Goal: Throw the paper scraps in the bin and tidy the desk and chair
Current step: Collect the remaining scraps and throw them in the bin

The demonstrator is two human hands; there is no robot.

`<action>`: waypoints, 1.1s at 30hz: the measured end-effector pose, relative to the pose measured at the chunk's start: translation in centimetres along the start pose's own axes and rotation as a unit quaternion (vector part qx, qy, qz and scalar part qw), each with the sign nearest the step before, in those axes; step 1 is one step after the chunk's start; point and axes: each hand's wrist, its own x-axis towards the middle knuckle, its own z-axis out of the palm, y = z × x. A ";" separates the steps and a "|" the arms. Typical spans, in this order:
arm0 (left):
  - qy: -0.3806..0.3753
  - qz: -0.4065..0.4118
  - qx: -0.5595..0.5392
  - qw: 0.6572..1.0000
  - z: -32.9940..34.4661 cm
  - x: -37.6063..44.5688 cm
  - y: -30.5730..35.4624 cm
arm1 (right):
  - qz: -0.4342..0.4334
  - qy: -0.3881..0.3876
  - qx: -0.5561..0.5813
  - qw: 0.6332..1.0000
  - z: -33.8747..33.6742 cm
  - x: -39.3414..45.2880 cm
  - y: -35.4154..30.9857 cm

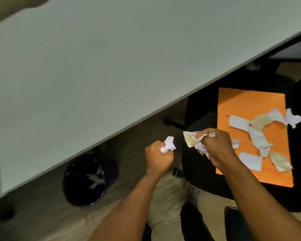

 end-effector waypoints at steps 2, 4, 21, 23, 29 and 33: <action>0.043 -0.025 -0.011 0.999 -3.5 -0.6 -4.8 | 0.026 -0.061 -0.017 0.998 5.1 -1.6 0.9; 0.077 -0.052 -0.019 0.995 -7.0 -1.1 -9.6 | 0.036 -0.097 -0.045 0.994 10.6 -2.8 2.4; 0.238 -0.235 -0.043 0.942 -21.3 1.9 -43.7 | -0.034 -0.267 -0.341 0.901 47.4 -7.9 21.7; 0.243 -0.214 -0.017 0.946 -20.8 3.4 -46.1 | -0.048 -0.295 -0.378 0.876 49.7 -7.4 23.7; 0.184 -0.185 0.026 0.965 -19.2 8.7 -52.7 | -0.114 -0.303 -0.397 0.859 54.9 -6.1 28.1; 0.012 -0.217 0.098 0.971 -19.8 9.7 -54.8 | -0.163 -0.406 -0.469 0.767 56.2 -4.4 29.8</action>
